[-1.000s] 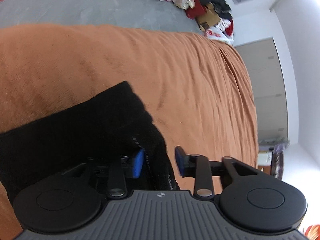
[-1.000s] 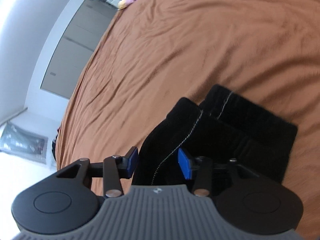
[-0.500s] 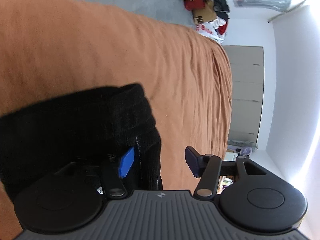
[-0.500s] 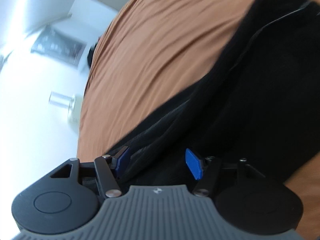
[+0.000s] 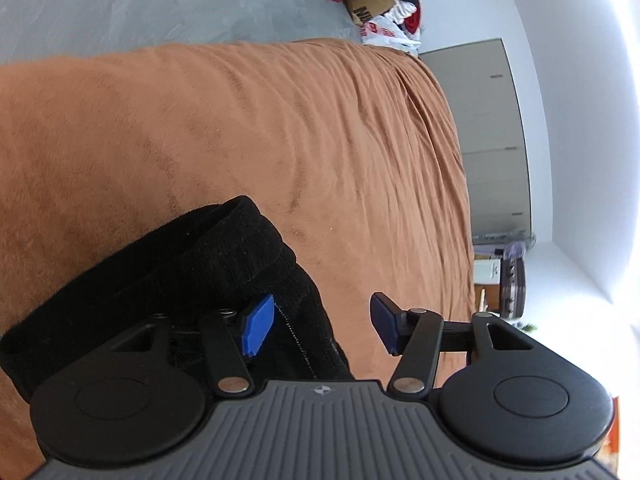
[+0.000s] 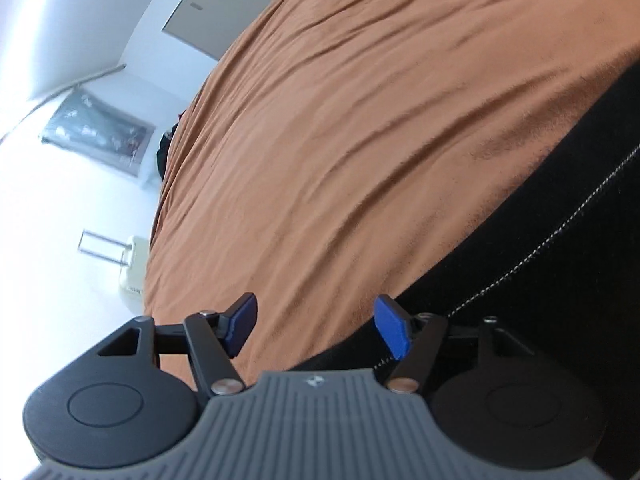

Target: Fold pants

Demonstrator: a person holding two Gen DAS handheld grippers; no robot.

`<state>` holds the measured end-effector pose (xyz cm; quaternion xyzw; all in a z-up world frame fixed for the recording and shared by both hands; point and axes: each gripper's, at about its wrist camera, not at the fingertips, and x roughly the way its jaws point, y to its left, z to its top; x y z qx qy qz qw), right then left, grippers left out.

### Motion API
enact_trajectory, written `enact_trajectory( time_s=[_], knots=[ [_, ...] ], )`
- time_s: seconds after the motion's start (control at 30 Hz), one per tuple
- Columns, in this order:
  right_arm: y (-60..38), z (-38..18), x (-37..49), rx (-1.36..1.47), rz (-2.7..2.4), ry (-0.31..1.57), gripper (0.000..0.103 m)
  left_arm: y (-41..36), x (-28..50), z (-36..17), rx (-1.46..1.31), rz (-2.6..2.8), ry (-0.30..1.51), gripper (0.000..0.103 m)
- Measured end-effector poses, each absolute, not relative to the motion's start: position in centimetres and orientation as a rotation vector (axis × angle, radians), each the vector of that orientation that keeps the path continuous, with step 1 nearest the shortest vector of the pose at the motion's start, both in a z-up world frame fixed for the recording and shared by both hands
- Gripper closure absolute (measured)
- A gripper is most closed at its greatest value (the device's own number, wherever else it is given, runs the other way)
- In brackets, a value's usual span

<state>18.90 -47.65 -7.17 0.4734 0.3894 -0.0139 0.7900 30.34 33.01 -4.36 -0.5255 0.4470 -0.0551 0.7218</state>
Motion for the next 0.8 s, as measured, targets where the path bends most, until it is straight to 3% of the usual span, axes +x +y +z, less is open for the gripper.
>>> enact_trajectory(
  time_s=[0.23,0.4,0.53,0.8],
  knots=[
    [-41.4,-5.5,17.1,0.981,0.299,0.845,0.03,33.7,29.8,-2.7,-1.133,-0.113,0.891,0.038],
    [-31.8,-6.1,17.9,0.907,0.526,0.988,0.029,33.6,29.6,-1.8,-1.082,-0.133,0.907,0.033],
    [-25.8,-7.9,19.9,0.827,0.553,1.071,0.03,31.7,28.8,-0.4,-0.875,-0.146,0.951,0.033],
    [-22.6,-8.8,29.0,0.952,0.418,1.02,0.029,24.6,26.7,1.2,-0.452,-0.208,0.99,0.033]
  ],
)
